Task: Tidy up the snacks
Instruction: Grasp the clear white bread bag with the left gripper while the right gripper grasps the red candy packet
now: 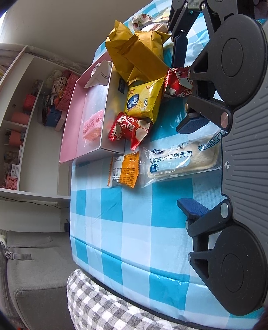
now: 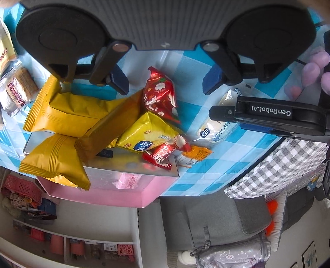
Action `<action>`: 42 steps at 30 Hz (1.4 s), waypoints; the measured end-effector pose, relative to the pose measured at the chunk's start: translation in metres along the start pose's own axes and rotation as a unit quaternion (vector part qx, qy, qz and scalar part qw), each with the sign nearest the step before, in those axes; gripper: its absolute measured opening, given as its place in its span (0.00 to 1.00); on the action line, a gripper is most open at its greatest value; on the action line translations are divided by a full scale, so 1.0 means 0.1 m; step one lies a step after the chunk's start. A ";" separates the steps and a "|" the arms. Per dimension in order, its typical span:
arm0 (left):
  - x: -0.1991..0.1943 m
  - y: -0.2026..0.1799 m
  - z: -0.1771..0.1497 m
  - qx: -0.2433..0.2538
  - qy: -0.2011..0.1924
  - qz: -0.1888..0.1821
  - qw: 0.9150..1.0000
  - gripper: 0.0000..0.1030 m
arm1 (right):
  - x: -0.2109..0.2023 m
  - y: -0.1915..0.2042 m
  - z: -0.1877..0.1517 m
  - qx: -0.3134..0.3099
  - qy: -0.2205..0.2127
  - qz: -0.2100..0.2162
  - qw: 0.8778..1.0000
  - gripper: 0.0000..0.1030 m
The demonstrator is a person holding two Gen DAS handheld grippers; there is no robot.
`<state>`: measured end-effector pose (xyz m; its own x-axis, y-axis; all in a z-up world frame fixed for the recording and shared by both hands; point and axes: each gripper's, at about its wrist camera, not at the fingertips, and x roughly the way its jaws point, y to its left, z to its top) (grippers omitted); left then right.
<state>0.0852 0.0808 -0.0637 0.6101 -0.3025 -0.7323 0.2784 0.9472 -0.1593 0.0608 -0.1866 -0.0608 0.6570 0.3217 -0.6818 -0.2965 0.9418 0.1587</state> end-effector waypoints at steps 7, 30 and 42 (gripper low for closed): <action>0.03 -0.04 0.03 0.001 0.002 0.001 1.000 0.49 | 0.05 0.01 0.02 0.005 0.003 -0.011 1.000 0.61; 0.01 -0.07 0.08 -0.014 0.016 0.018 1.000 0.18 | -0.05 -0.11 0.00 -0.006 0.006 -0.010 1.000 0.26; -0.10 -0.12 0.12 -0.023 0.012 0.013 1.000 0.16 | -0.25 -0.14 0.04 -0.009 0.002 0.011 1.000 0.26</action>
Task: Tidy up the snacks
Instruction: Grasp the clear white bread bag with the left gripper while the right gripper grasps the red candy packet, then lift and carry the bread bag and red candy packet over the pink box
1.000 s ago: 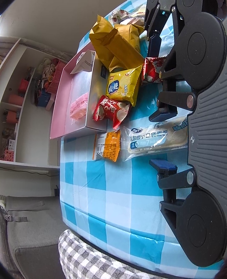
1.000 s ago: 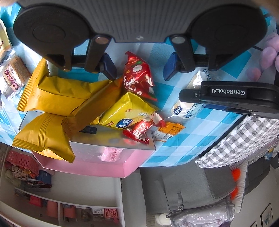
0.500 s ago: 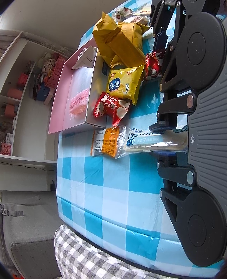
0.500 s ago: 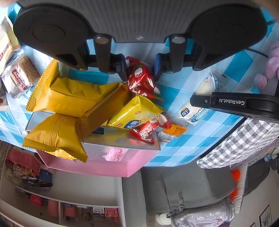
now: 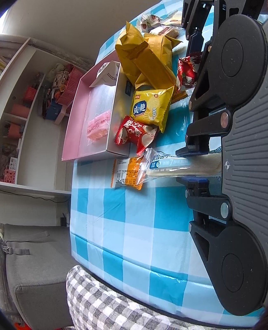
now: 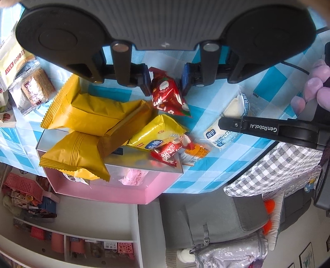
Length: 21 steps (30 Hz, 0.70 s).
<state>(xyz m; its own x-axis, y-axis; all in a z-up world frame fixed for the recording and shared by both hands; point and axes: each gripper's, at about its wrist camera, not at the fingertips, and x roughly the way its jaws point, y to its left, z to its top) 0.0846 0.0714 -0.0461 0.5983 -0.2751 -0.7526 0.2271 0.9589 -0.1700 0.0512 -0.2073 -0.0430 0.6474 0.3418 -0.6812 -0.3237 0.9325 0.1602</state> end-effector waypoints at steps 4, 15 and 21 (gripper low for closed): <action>-0.06 -0.02 0.02 -0.005 -0.002 -0.001 1.000 0.16 | -0.06 0.02 0.03 -0.002 -0.003 0.009 1.000 0.26; -0.24 -0.02 0.14 -0.020 -0.025 0.006 0.999 0.16 | -0.17 0.05 0.27 -0.003 -0.010 0.017 1.000 0.26; -0.35 -0.03 0.26 -0.036 -0.043 0.005 0.998 0.16 | -0.31 -0.02 0.51 0.003 -0.038 0.027 0.999 0.26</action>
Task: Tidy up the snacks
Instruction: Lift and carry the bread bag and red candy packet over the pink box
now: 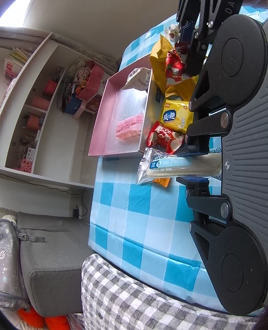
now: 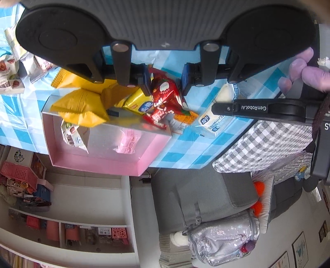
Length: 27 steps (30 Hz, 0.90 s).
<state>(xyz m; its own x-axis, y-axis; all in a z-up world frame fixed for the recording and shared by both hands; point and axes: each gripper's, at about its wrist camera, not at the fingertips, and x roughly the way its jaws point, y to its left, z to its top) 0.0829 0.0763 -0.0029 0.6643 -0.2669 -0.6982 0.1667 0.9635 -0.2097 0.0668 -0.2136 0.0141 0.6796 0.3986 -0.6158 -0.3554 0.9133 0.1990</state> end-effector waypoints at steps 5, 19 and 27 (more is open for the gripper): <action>-0.02 -0.11 0.12 0.002 -0.012 -0.003 1.000 0.16 | -0.07 -0.16 0.22 -0.001 -0.024 -0.015 1.000 0.26; 0.42 -0.52 0.48 0.008 -0.002 -0.014 1.000 0.16 | 0.09 -0.97 0.50 0.083 -0.064 -0.100 0.989 0.26; 0.82 -0.88 0.75 0.033 0.001 -0.032 0.999 0.16 | 0.36 -1.34 0.57 0.107 -0.038 -0.106 0.988 0.26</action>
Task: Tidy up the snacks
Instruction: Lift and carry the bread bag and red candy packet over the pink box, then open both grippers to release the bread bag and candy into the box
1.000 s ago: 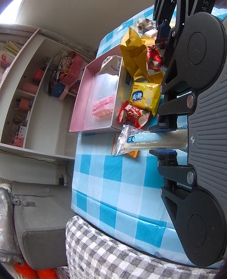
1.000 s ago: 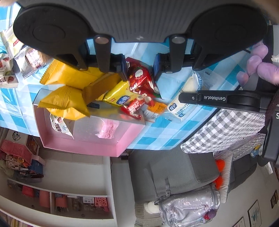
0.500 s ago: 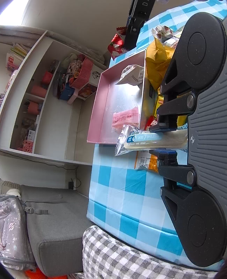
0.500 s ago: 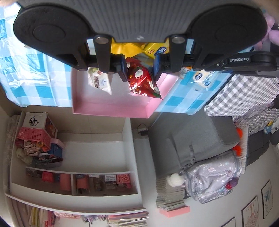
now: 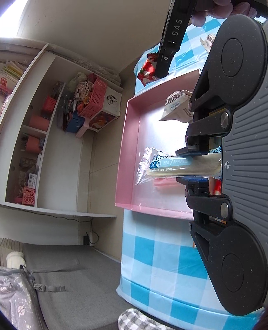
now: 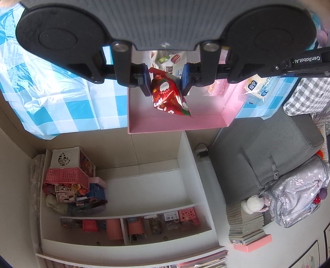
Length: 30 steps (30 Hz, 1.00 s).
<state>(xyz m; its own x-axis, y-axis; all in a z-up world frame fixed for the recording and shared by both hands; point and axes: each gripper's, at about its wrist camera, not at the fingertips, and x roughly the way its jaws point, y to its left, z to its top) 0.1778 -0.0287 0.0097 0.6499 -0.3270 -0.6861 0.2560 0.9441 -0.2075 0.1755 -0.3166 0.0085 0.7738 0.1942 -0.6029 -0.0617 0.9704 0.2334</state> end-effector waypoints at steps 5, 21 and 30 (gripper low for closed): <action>0.33 -0.14 0.12 0.007 -0.002 -0.008 1.000 0.16 | 0.25 -0.11 0.02 0.012 0.018 0.004 1.000 0.26; 1.00 -0.31 0.29 0.019 0.010 0.001 1.000 0.16 | 0.62 -0.20 0.08 0.021 0.025 0.003 0.999 0.27; 0.96 -0.33 0.30 0.026 0.016 -0.004 1.000 0.26 | 0.52 -0.22 0.11 0.028 0.021 0.015 0.999 0.47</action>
<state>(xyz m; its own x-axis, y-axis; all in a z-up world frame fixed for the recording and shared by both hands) 0.2533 -0.0927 -0.0280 0.6252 -0.3330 -0.7059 0.2982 0.9377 -0.1782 0.2238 -0.3294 -0.0196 0.7452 0.2306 -0.6257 -0.0488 0.9547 0.2936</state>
